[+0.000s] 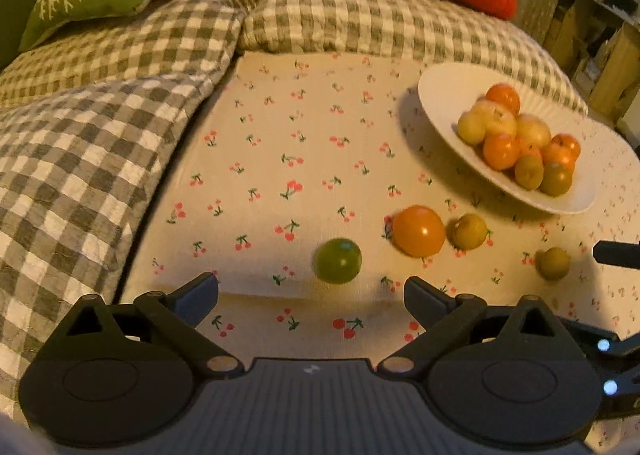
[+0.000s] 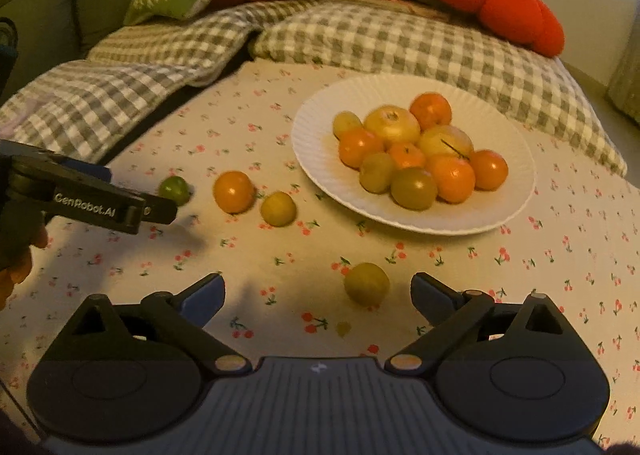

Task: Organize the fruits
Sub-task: 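Withdraw both grippers toward the last loose fruits, then grasp a small green fruit with the left gripper while the right gripper grasps a yellow-brown fruit, then carry the green fruit and yellow-brown fruit over the plate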

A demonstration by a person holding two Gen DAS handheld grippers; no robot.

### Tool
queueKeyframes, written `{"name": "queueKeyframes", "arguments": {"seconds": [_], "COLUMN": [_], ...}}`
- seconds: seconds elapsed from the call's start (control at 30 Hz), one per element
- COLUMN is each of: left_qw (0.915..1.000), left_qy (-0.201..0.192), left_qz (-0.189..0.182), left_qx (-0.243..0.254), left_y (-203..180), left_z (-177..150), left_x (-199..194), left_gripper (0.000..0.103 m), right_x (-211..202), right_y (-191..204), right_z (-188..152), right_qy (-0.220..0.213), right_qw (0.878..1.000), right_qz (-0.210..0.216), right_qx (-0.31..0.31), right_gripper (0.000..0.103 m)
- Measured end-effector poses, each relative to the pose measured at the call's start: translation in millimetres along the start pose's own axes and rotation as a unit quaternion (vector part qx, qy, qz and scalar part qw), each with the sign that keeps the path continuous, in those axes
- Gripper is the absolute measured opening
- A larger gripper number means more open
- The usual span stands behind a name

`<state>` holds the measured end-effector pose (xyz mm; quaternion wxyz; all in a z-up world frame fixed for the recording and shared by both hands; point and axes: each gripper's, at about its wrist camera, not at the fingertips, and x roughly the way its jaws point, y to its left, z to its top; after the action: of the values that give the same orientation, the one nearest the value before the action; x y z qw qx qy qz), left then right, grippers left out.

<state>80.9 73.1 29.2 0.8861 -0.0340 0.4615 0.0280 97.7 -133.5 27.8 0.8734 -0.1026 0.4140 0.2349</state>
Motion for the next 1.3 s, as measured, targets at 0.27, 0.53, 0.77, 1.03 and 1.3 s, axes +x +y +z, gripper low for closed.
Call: {"name": "queueKeyframes", "arguments": {"seconds": [0.27,0.53,0.77,1.03,1.3], "left_qw": [0.9999,0.9999,0.9999,0.9999,0.9992], "left_qy": [0.006,-0.008,-0.009,-0.013,-0.035], "left_qz": [0.009,0.001,-0.001,-0.005,-0.017], "left_qx": [-0.004,0.014,0.01,-0.003,-0.005], "left_y": [-4.5,-10.1,-8.3,-6.6,-9.4], "left_z": [-1.0,1.0,1.1,0.3,3.6], "left_x": [15.6,12.8,12.4,8.9,-3.2], "left_gripper": [0.076,0.033,0.016,0.016,0.016], "right_x": [15.6,20.0,19.8,14.7,5.8], "right_y": [-5.7,-7.5,-10.1,-10.0,-6.4], "right_z": [-4.0,-3.2,-1.6,0.7,4.0], "right_qy": [0.015,0.013,0.009,-0.002,-0.017], "right_qw": [1.0,1.0,0.999,1.0,1.0], "right_qz": [-0.015,-0.026,-0.029,-0.022,-0.008], "right_qx": [0.012,0.012,0.017,0.022,0.018], "right_gripper": [0.071,0.044,0.025,0.024,0.024]}}
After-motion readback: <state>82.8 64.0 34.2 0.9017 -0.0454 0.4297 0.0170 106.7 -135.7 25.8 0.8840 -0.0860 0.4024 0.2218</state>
